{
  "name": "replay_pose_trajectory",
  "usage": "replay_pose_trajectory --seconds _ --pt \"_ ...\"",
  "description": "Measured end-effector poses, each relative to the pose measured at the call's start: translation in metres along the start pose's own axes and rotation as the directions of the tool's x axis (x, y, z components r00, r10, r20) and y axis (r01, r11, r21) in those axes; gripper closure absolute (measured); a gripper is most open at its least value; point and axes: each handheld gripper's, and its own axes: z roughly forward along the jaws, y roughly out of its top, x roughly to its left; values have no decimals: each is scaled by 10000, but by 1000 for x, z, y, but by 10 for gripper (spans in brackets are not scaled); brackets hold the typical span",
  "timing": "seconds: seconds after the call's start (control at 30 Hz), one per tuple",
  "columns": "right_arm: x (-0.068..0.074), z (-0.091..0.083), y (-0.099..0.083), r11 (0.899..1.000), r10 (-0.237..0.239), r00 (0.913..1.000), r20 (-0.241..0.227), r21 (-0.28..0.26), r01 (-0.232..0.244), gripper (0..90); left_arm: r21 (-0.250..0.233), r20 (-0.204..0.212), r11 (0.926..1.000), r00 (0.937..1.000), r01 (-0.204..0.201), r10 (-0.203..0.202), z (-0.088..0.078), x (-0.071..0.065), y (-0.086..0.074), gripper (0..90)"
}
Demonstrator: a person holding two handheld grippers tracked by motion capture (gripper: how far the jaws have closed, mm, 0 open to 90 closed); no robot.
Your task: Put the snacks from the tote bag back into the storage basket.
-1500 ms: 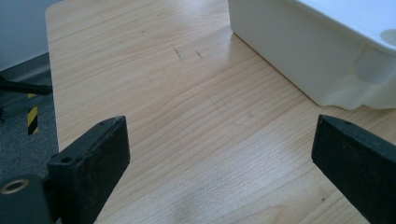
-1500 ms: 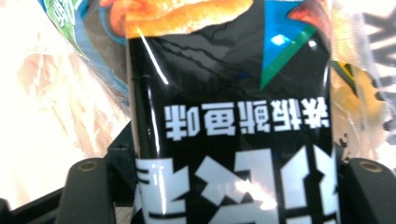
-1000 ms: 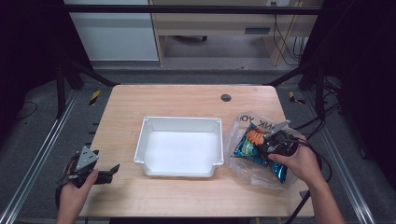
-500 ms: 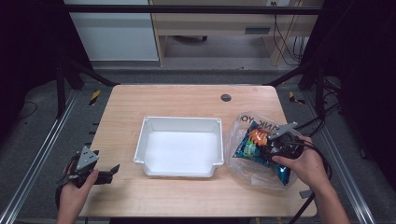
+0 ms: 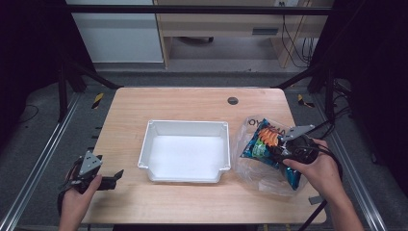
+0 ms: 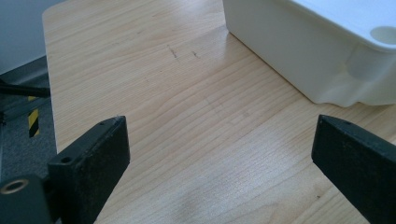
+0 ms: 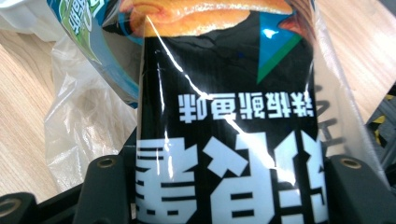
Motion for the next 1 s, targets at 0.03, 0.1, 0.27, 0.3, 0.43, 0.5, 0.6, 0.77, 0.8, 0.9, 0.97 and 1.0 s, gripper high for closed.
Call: replay_pose_trajectory --seconds 0.03,0.1,0.27,0.3,0.43,0.5,0.6,0.77,0.8,0.9,0.97,1.0 --pt "1 -1 1 10000 1 10000 53 -50 0 410 10 -7 10000 10000 -18 18 0 0 0 39" --pt "2 -4 2 9999 37 10000 88 -123 -36 411 50 36 10000 10000 -37 37 1 0 0 39" --pt "2 -7 5 9999 79 9999 154 -144 -77 411 62 156 9999 9998 -98 97 2 -3 0 39" --pt "1 -6 5 9998 76 9998 168 -182 -73 411 75 175 9999 9998 -98 97 2 -3 0 39" --pt "0 -7 5 9991 116 9997 222 -405 -107 413 137 117 9998 9999 -113 111 3 -3 0 39" --pt "-1 -9 7 9989 101 9997 238 -455 -90 413 101 97 9998 9998 -163 162 3 -3 1 39" --pt "-1 -12 9 9976 147 9995 267 -681 -128 414 117 88 9997 9997 -230 229 3 -3 2 39" --pt "0 -14 12 9962 273 9989 393 -841 -239 415 114 90 9995 9995 -293 292 1 -4 2 39" --pt "1 -15 12 9959 289 9987 425 -864 -252 415 59 55 9997 9997 -249 249 1 -4 1 39" --pt "3 -19 14 9948 288 9987 429 -992 -245 415 19 -72 9998 9998 -188 188 0 -3 1 39" --pt "3 -21 16 9933 263 9988 413 -1132 -215 415 30 -122 10000 9999 -93 93 0 -2 1 39" --pt "4 -23 17 9924 298 9986 436 -1209 -243 416 6 -136 10000 9999 -25 25 0 -1 0 39"
